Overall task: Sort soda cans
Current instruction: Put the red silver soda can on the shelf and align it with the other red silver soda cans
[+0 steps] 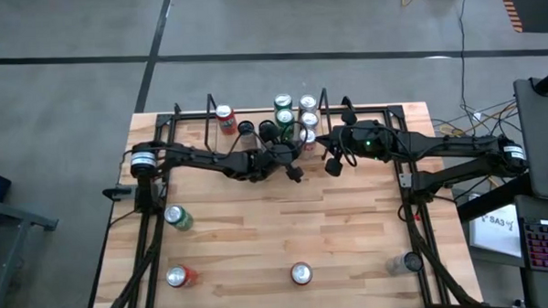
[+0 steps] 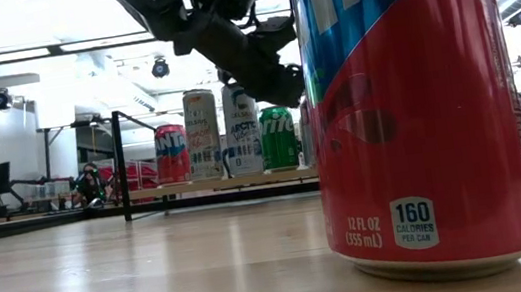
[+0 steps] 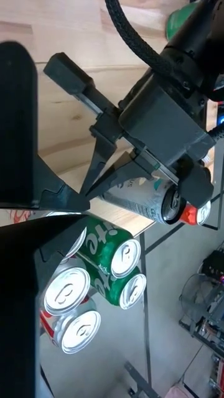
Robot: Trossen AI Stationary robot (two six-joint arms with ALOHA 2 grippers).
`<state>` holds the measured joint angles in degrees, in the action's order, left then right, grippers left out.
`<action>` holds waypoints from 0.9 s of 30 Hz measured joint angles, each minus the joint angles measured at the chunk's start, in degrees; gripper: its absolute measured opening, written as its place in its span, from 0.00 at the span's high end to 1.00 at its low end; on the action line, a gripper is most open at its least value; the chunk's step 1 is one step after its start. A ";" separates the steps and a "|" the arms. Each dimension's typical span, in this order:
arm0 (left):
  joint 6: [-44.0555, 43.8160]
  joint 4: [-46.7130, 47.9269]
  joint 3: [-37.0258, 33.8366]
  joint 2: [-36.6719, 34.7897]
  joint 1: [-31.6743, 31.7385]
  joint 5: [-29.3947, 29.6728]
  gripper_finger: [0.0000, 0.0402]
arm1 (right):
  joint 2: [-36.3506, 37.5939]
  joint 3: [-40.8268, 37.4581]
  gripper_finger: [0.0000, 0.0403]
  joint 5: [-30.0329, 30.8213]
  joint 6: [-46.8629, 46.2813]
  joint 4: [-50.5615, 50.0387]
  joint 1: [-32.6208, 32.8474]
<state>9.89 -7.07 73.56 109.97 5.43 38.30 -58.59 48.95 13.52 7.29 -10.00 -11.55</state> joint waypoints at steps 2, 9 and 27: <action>-0.22 1.21 -0.04 -0.24 -0.19 0.09 1.00 | 0.00 0.00 0.98 0.00 -0.24 0.02 0.00; -1.43 4.88 -0.09 -2.82 -1.04 0.08 1.00 | 0.00 0.00 0.98 0.00 -1.68 0.00 0.00; 4.65 -0.99 -10.84 -23.11 -1.97 -7.85 1.00 | -6.43 0.50 0.98 -0.54 -7.04 -1.45 -7.22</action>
<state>14.54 -8.06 62.72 86.87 3.47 30.46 -65.01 49.45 12.98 0.24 -11.45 -18.77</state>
